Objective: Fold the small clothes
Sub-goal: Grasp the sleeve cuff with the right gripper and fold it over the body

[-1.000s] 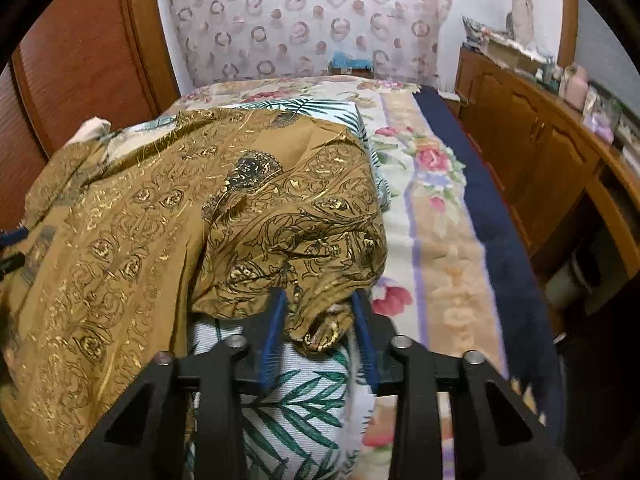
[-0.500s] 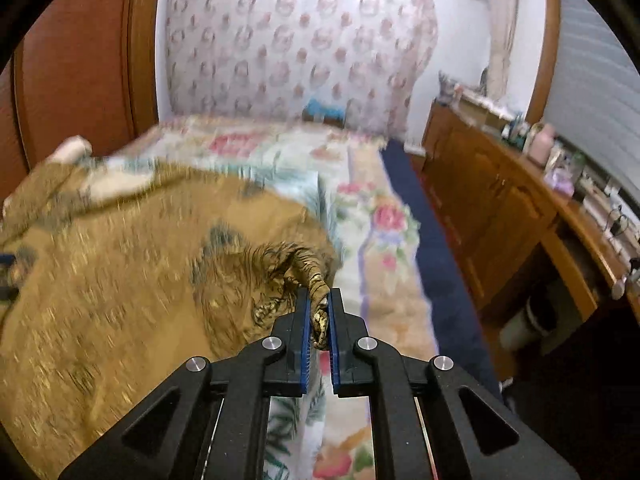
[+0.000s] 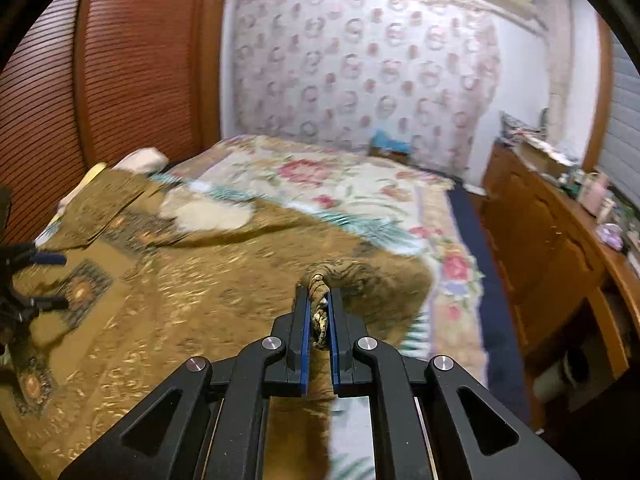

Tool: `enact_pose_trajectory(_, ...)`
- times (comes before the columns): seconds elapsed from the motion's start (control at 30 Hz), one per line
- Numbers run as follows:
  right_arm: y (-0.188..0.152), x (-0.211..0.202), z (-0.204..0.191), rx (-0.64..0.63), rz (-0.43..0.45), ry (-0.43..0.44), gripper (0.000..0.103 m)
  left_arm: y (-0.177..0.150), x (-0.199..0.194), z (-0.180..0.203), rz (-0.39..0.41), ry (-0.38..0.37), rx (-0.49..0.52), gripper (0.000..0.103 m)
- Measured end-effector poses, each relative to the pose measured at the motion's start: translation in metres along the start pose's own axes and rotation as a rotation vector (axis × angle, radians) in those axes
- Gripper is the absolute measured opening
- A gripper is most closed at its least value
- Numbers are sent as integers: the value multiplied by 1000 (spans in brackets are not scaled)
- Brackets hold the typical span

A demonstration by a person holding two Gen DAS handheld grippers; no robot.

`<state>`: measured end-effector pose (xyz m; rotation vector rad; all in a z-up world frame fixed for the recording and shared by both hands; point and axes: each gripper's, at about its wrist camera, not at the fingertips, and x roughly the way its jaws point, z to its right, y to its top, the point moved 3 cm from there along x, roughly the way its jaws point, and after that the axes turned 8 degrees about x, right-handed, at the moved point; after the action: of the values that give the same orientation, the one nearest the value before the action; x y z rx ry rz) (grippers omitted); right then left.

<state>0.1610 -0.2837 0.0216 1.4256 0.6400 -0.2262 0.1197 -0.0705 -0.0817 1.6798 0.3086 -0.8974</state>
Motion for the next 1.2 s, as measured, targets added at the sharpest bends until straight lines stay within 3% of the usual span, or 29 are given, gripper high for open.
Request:
enact_pose_trajectory(0.27,-11,15,-9,-41,-55,19,8,8,-20,-6,62,19,-6,87)
enact_pose_trajectory(0.4,-12,8,-9,-53,-94,11,20,9,-24,-6,75,21,-8,87)
enact_pose_trajectory(0.63,-8,-18,-7,-38,-60,-13,50,7,-23,-2,82,14,-8,87)
enact_pose_trajectory(1.0,-9,42,33,140,-152,-58,52,6,-30,3,98,6,-6,87)
enact_pose_trajectory(1.2,-5,72,49,262,-219,-34,52,5,-33,-1,105,7,-13,87)
